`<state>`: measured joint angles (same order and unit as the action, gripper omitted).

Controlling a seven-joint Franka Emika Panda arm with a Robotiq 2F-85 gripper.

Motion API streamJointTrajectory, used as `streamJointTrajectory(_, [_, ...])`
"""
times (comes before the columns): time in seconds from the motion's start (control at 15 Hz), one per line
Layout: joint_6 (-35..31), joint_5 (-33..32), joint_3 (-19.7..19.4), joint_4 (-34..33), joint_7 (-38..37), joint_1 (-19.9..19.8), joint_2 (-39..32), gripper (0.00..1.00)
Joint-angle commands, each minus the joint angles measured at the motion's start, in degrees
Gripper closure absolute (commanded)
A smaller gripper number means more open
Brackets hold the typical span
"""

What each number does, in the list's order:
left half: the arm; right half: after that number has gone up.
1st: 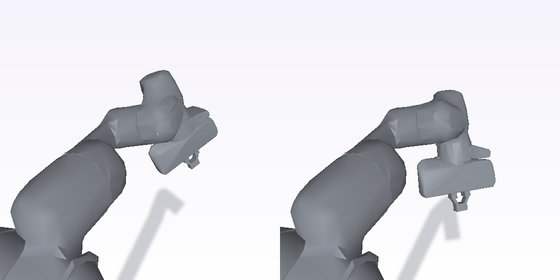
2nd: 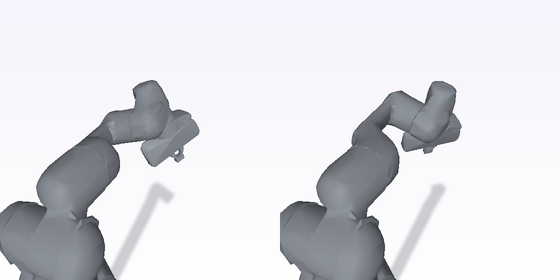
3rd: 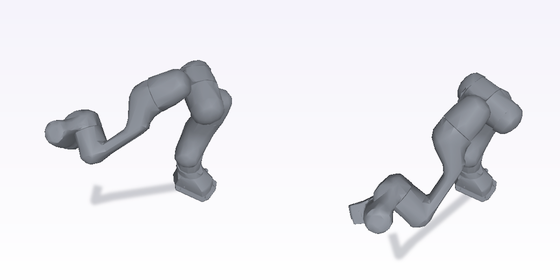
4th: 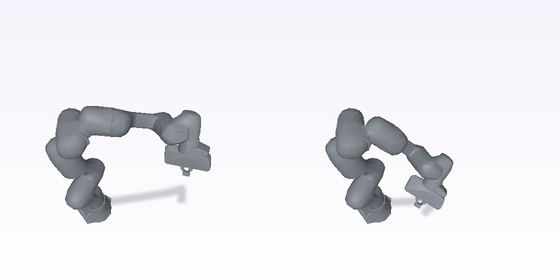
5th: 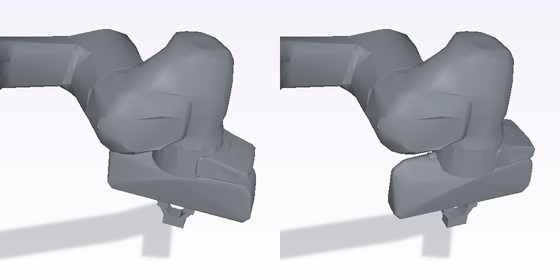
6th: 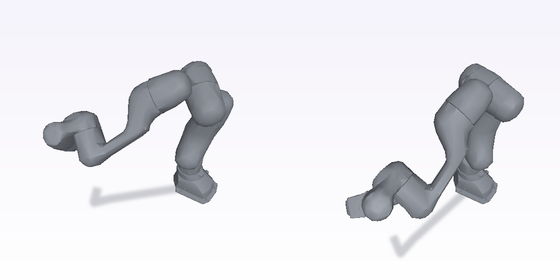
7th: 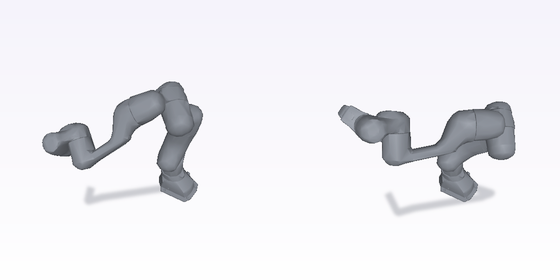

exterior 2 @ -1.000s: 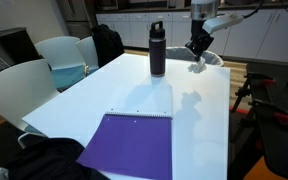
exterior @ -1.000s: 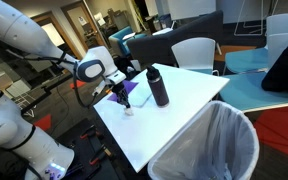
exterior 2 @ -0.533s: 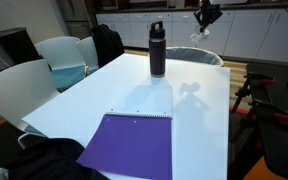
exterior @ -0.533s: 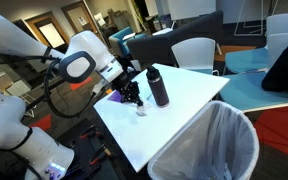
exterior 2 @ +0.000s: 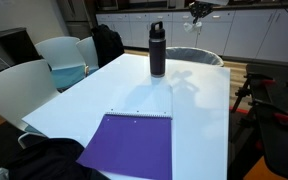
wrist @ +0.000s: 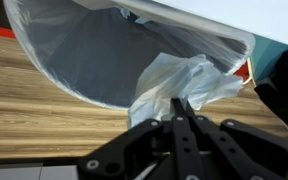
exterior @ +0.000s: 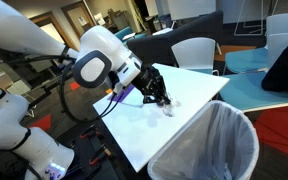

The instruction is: Put the crumpled paper inside the bin on the right

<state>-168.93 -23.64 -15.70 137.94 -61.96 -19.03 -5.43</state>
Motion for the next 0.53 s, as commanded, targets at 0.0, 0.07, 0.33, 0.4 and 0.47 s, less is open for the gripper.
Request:
streamJointTrajectory(0.0, [1.4,1.0,-0.9,-7.9,-6.4,0.6,-7.0,1.00])
streamJointTrajectory(0.07, [1.6,2.2,-0.7,-9.5,-7.2,0.4,-8.6,1.00])
streamJointTrajectory(0.33, [2.5,1.7,-2.5,-14.2,-13.7,1.4,-12.7,1.00])
streamJointTrajectory(0.4, [2.9,2.3,-2.3,-14.9,-14.5,1.2,-13.4,1.00])
streamJointTrajectory(0.47, [3.0,2.1,-2.7,-15.6,-15.9,1.4,-14.0,1.00])
